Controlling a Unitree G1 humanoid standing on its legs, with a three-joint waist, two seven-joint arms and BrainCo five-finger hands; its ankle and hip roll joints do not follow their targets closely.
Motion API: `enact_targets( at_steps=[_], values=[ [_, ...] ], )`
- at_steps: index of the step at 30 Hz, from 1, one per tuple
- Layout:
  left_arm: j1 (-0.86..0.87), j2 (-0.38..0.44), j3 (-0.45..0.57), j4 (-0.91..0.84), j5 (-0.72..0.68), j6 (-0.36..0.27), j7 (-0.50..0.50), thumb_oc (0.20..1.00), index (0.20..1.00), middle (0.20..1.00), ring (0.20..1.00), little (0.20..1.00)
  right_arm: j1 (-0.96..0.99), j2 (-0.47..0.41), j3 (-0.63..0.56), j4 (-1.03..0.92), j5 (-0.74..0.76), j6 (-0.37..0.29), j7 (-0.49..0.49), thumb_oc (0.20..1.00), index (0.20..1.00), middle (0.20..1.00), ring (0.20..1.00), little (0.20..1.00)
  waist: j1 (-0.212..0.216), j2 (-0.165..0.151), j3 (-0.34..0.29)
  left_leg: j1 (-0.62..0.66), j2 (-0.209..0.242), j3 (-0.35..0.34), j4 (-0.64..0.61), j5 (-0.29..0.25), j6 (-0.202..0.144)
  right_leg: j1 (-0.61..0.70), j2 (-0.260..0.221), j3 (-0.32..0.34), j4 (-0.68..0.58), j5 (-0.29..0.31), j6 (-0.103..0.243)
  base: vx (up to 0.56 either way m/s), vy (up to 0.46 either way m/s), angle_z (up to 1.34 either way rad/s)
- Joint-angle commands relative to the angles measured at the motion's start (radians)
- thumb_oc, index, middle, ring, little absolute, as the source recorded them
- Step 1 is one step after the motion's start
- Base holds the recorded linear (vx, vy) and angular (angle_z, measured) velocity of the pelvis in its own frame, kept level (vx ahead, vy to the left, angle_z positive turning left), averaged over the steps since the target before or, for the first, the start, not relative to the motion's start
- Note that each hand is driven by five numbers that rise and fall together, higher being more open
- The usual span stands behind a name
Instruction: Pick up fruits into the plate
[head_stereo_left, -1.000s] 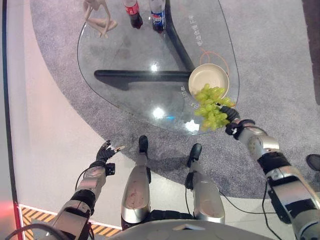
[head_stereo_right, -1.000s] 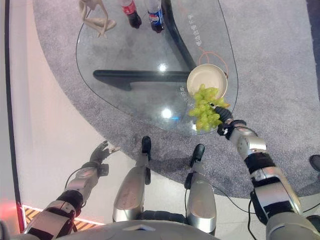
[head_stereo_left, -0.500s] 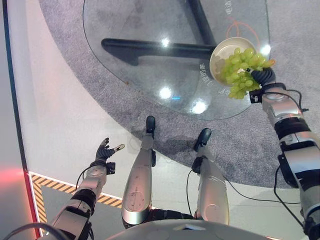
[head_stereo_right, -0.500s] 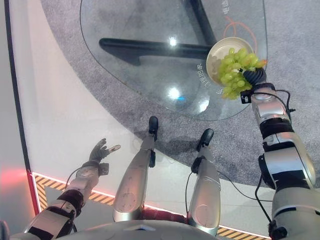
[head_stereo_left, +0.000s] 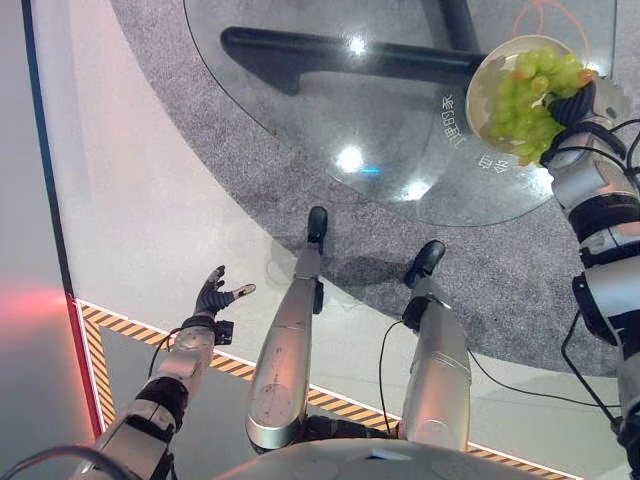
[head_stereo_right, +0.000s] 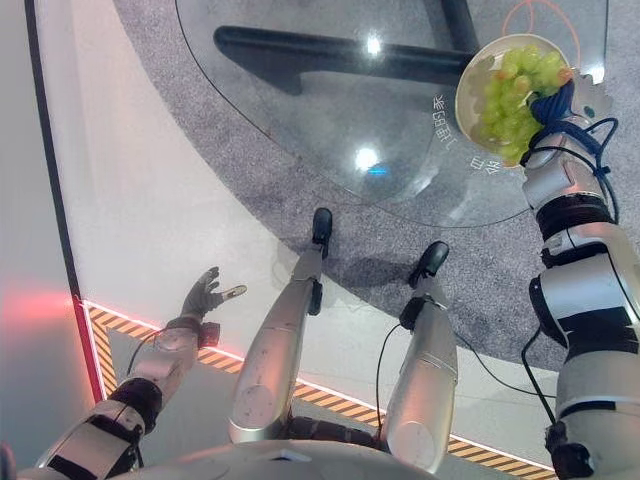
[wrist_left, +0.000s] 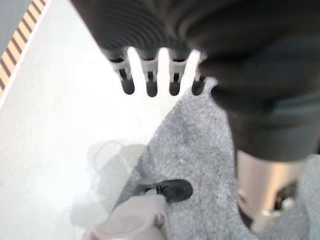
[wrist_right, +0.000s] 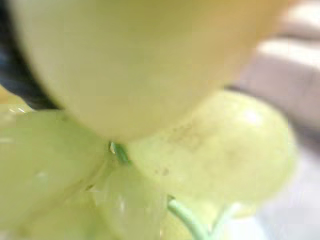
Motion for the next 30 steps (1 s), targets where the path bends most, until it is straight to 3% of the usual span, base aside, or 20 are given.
enact_targets(
  at_steps=[1, 2, 3, 9, 11, 12, 14, 19, 20, 21, 22, 25, 30],
  values=[
    [0.103, 0.027, -0.034, -0.033, -0.03, -0.013, 0.003, 1.0, 1.0, 1.0, 1.0, 1.0, -0.023, -0.131, 0.105, 0.058, -0.111, 0.082, 0.019, 0.2, 0.2, 0.2, 0.2, 0.2, 0.004, 0.087, -0.025, -0.04, -0.107, 0.016, 0.119, -0.176, 0.057, -0.03, 0.085, -0.009, 0.108, -0.127, -0.031, 0.0, 0.0, 0.0],
    [0.11, 0.03, -0.034, -0.04, -0.031, -0.008, 0.002, 1.0, 1.0, 1.0, 1.0, 1.0, -0.024, -0.133, 0.109, 0.065, -0.115, 0.087, 0.015, 0.711, 0.711, 0.711, 0.711, 0.711, 0.006, 0.091, -0.025, -0.039, -0.109, 0.014, 0.119, -0.176, 0.057, -0.031, 0.085, -0.008, 0.111, -0.129, -0.032, 0.0, 0.0, 0.0],
    [0.116, 0.03, -0.034, -0.043, -0.031, -0.006, 0.002, 1.0, 1.0, 1.0, 1.0, 1.0, -0.024, -0.136, 0.108, 0.07, -0.12, 0.086, 0.009, 1.0, 1.0, 1.0, 1.0, 1.0, 0.006, 0.097, -0.025, -0.039, -0.111, 0.012, 0.118, -0.175, 0.057, -0.033, 0.085, -0.005, 0.111, -0.131, -0.033, 0.02, 0.021, 0.04],
    [0.128, 0.033, -0.031, -0.065, -0.021, 0.005, -0.004, 1.0, 1.0, 1.0, 1.0, 1.0, -0.031, -0.147, 0.106, 0.065, -0.127, 0.039, -0.063, 1.0, 1.0, 1.0, 1.0, 1.0, 0.006, 0.106, -0.025, -0.041, -0.117, 0.011, 0.123, -0.175, 0.057, -0.036, 0.088, 0.001, 0.112, -0.132, -0.036, 0.01, 0.013, 0.03],
    [0.13, 0.034, -0.029, -0.072, -0.022, 0.01, -0.003, 1.0, 1.0, 1.0, 1.0, 1.0, -0.022, -0.153, 0.086, 0.052, -0.115, -0.049, -0.127, 1.0, 1.0, 1.0, 1.0, 1.0, 0.004, 0.104, -0.025, -0.04, -0.117, 0.011, 0.126, -0.176, 0.056, -0.035, 0.089, 0.003, 0.112, -0.131, -0.035, 0.0, 0.0, 0.0],
    [0.13, 0.034, -0.029, -0.072, -0.022, 0.011, -0.004, 1.0, 1.0, 1.0, 1.0, 1.0, -0.021, -0.153, 0.085, 0.051, -0.116, -0.055, -0.13, 1.0, 1.0, 1.0, 1.0, 1.0, 0.004, 0.104, -0.025, -0.04, -0.117, 0.011, 0.126, -0.176, 0.056, -0.034, 0.089, 0.003, 0.112, -0.131, -0.035, 0.0, 0.0, 0.0],
    [0.128, 0.037, -0.031, -0.076, -0.019, 0.021, 0.003, 1.0, 1.0, 1.0, 1.0, 1.0, -0.017, -0.153, 0.078, 0.004, -0.109, -0.174, -0.181, 1.0, 1.0, 1.0, 1.0, 1.0, 0.001, 0.102, -0.025, -0.036, -0.117, 0.01, 0.123, -0.174, 0.055, -0.033, 0.091, 0.004, 0.108, -0.129, -0.033, 0.0, 0.0, 0.0],
    [0.129, 0.03, -0.012, -0.049, -0.019, 0.03, 0.0, 1.0, 1.0, 1.0, 1.0, 1.0, 0.045, -0.136, 0.064, -0.146, -0.1, -0.393, -0.235, 1.0, 1.0, 1.0, 1.0, 1.0, -0.012, 0.084, -0.025, -0.016, -0.115, 0.009, 0.119, -0.18, 0.053, -0.017, 0.103, 0.009, 0.102, -0.129, -0.032, -0.02, 0.002, 0.0],
    [0.114, 0.027, -0.004, -0.039, -0.02, 0.03, -0.001, 1.0, 1.0, 1.0, 1.0, 1.0, 0.049, -0.133, 0.059, -0.169, -0.109, -0.42, -0.251, 1.0, 1.0, 1.0, 1.0, 1.0, -0.013, 0.081, -0.025, -0.038, -0.112, 0.01, 0.111, -0.147, 0.058, -0.033, 0.106, -0.004, 0.083, -0.092, -0.041, 0.0, 0.0, 0.0],
    [0.125, 0.026, -0.009, -0.036, -0.02, 0.03, -0.001, 1.0, 1.0, 1.0, 1.0, 1.0, 0.065, -0.129, 0.06, -0.172, -0.111, -0.43, -0.255, 1.0, 1.0, 1.0, 1.0, 1.0, -0.015, 0.078, -0.025, -0.008, -0.114, 0.008, 0.116, -0.181, 0.054, -0.01, 0.106, 0.009, 0.098, -0.127, -0.032, -0.08, 0.013, 0.02],
    [0.109, 0.023, 0.0, -0.025, -0.013, 0.035, -0.003, 1.0, 1.0, 1.0, 1.0, 1.0, 0.077, -0.122, 0.053, -0.192, -0.12, -0.464, -0.273, 1.0, 1.0, 1.0, 1.0, 1.0, -0.018, 0.074, -0.025, -0.027, -0.113, 0.009, 0.108, -0.15, 0.058, -0.021, 0.11, -0.003, 0.077, -0.091, -0.04, -0.02, -0.006, 0.04],
    [0.09, 0.005, 0.018, 0.043, -0.006, 0.011, -0.014, 1.0, 1.0, 1.0, 1.0, 1.0, 0.158, -0.085, 0.037, -0.272, -0.103, -0.543, -0.291, 1.0, 1.0, 1.0, 1.0, 1.0, -0.035, 0.045, -0.025, 0.019, -0.105, 0.014, 0.093, -0.155, 0.054, 0.024, 0.12, 0.0, 0.048, -0.085, -0.036, -0.06, -0.004, 0.04],
    [0.044, -0.005, 0.049, 0.111, 0.024, 0.024, -0.001, 1.0, 1.0, 1.0, 1.0, 1.0, 0.307, -0.012, -0.024, -0.3, -0.033, -0.609, -0.238, 1.0, 1.0, 1.0, 1.0, 1.0, -0.06, 0.001, -0.025, 0.111, -0.085, 0.027, 0.068, -0.167, 0.049, 0.113, 0.125, 0.001, 0.012, -0.08, -0.029, -0.05, -0.002, 0.01]
  ],
)
